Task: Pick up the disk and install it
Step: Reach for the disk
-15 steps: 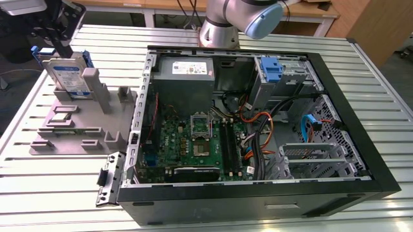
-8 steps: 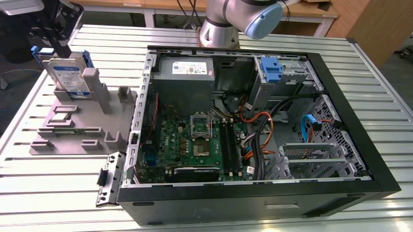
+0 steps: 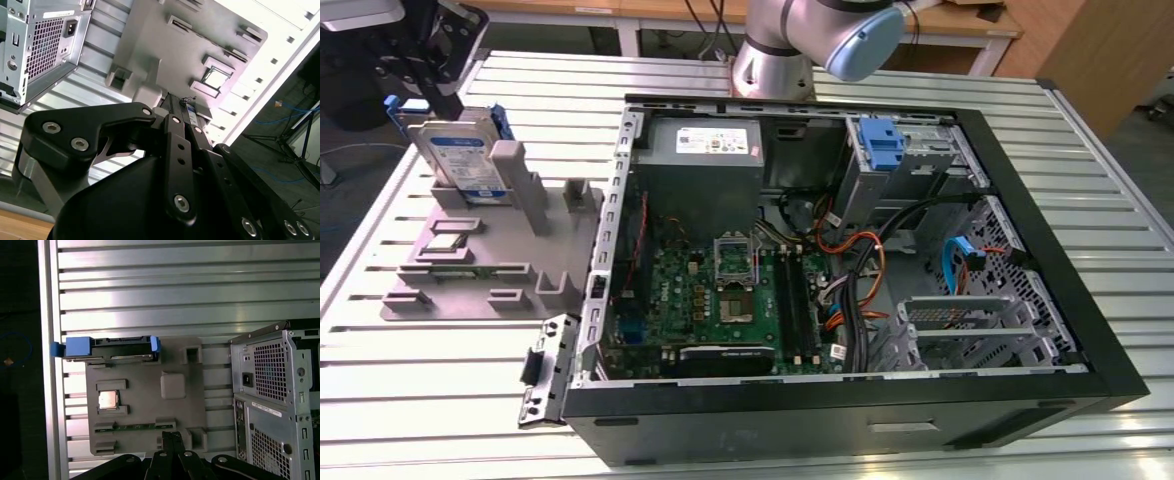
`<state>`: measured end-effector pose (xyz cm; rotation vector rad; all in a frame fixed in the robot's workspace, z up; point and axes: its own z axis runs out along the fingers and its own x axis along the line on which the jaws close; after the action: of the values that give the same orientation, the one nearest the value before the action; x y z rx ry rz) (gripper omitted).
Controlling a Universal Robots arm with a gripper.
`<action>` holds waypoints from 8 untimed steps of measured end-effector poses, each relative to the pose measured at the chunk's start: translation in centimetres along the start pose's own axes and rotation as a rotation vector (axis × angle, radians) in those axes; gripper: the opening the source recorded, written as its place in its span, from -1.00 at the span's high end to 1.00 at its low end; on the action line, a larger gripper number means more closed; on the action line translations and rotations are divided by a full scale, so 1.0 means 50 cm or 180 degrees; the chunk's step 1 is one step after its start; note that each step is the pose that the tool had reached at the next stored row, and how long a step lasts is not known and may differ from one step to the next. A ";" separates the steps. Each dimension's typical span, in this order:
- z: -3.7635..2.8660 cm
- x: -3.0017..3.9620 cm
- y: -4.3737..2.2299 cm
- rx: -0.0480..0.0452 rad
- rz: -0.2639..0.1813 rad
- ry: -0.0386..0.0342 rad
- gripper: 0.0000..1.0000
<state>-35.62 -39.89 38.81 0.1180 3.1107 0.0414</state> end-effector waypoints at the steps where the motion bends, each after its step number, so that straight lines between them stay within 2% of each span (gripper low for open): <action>1: 0.000 0.001 0.000 0.0000 0.0000 0.0000 0.80; 8: 0.000 0.007 -0.001 0.0000 0.0000 0.0000 0.80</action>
<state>-35.97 -39.89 38.81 0.1179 3.1108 0.0413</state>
